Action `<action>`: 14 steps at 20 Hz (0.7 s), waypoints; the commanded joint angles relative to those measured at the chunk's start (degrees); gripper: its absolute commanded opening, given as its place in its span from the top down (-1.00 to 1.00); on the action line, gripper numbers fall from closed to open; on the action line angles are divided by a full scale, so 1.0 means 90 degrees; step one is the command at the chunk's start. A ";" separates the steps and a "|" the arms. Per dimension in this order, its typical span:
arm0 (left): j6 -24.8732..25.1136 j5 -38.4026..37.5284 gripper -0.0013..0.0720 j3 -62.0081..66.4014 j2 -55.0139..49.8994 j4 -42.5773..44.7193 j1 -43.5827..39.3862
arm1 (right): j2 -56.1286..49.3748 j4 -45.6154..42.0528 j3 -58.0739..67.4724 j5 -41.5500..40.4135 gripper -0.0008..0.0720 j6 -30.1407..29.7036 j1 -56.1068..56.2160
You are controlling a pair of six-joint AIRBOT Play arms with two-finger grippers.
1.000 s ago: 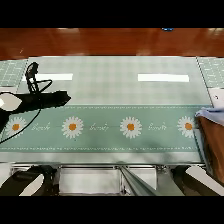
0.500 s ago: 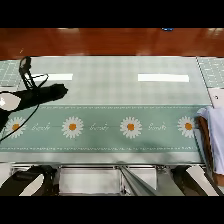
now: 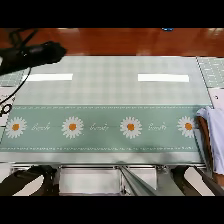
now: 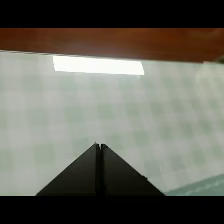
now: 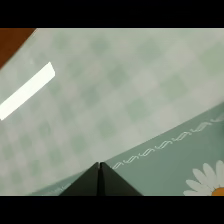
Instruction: Fold the shirts.
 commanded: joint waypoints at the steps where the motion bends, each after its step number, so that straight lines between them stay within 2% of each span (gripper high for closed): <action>1: -0.0799 -0.1647 0.91 0.0770 -0.0641 0.2086 -0.0580 | -0.0634 -0.2888 -0.0002 -0.0675 0.90 0.0593 0.3330; 2: -0.1178 -0.2200 0.91 0.0685 -0.0690 0.2353 -0.0578 | -0.0840 -0.3451 -0.0002 -0.0673 0.90 0.0605 0.3990; 5: -0.1217 -0.2407 0.91 0.0296 -0.0668 0.2336 -0.0542 | -0.1379 -0.4192 -0.0002 -0.0687 0.90 0.0818 0.5112; 14: -0.1224 -0.2390 0.91 0.0265 -0.0670 0.2314 -0.0566 | -0.1627 -0.4044 -0.0002 -0.0544 0.90 0.0840 0.5236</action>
